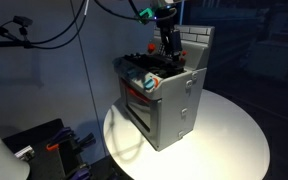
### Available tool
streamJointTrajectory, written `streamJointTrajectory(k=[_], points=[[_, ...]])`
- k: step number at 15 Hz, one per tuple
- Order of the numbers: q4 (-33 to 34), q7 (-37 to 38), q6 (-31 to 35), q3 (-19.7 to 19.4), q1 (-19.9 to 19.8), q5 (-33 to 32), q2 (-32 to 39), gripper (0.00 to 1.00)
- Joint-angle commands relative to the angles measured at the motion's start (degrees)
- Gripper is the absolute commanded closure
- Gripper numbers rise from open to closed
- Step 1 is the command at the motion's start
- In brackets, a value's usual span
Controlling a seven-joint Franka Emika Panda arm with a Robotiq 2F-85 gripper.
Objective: Press a button on the toy stove
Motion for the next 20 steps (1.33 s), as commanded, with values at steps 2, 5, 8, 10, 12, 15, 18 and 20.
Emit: streamJointTrajectory(k=[2, 5, 8, 10, 12, 15, 18, 20], points=[[-7.8, -0.9, -5.7, 0.9, -0.7, -0.5, -9.4, 0.0], [-10.5, -2.2, -11.5, 1.4, -1.0, 0.2, -14.0, 0.0], [-12.1, -3.4, -18.3, 1.9, -1.3, 0.0, -17.9, 0.0], [-12.5, -4.7, -23.6, 2.3, -1.5, 0.1, -19.8, 0.0], [-12.5, -5.5, -27.6, 2.6, -1.7, -0.1, -21.1, 0.0], [-12.8, -5.4, -30.5, 3.1, -1.9, -0.3, -22.2, 0.0], [-12.2, -4.6, -29.8, 3.4, -1.9, 0.3, -21.0, 0.0], [-12.4, -4.6, -29.8, 3.6, -1.9, 0.3, -21.0, 0.0]])
